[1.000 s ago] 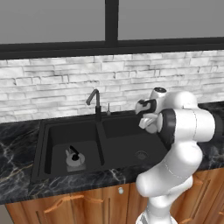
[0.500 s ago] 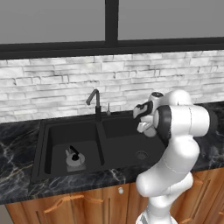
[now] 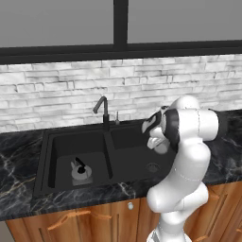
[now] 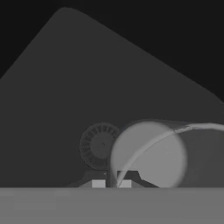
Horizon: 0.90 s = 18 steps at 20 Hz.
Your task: Place the kettle in the left basin and the glass cup in the right basin of the sink.
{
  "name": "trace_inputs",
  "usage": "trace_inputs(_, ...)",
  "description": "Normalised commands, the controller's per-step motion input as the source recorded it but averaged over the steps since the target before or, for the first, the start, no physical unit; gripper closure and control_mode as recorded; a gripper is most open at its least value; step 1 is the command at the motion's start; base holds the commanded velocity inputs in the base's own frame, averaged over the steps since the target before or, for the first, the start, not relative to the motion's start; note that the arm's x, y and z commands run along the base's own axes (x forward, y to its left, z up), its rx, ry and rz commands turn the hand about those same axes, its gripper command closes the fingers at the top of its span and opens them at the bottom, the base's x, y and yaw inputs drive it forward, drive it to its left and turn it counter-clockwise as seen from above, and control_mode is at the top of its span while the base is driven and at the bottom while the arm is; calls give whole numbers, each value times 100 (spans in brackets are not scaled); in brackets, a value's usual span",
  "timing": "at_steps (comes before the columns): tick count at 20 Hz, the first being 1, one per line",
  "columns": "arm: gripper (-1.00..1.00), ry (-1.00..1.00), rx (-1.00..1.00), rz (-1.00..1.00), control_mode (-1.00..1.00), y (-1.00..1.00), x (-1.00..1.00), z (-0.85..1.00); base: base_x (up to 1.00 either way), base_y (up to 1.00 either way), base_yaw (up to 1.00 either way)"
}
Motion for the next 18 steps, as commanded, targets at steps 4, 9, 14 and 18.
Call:
trace_inputs(4, 100, 6, 0, 0, -100, 0, 10, -38, 0, 0, 0)
trace_inputs(9, 100, 6, 0, 0, -100, 0, 10, -37, 0, 0, 0)
trace_inputs(14, 100, 3, 0, 0, -100, 0, 14, -34, 0, 0, 0)
trace_inputs(18, 100, 1, 0, 0, -100, -1, 14, -34, 0, 0, 0)
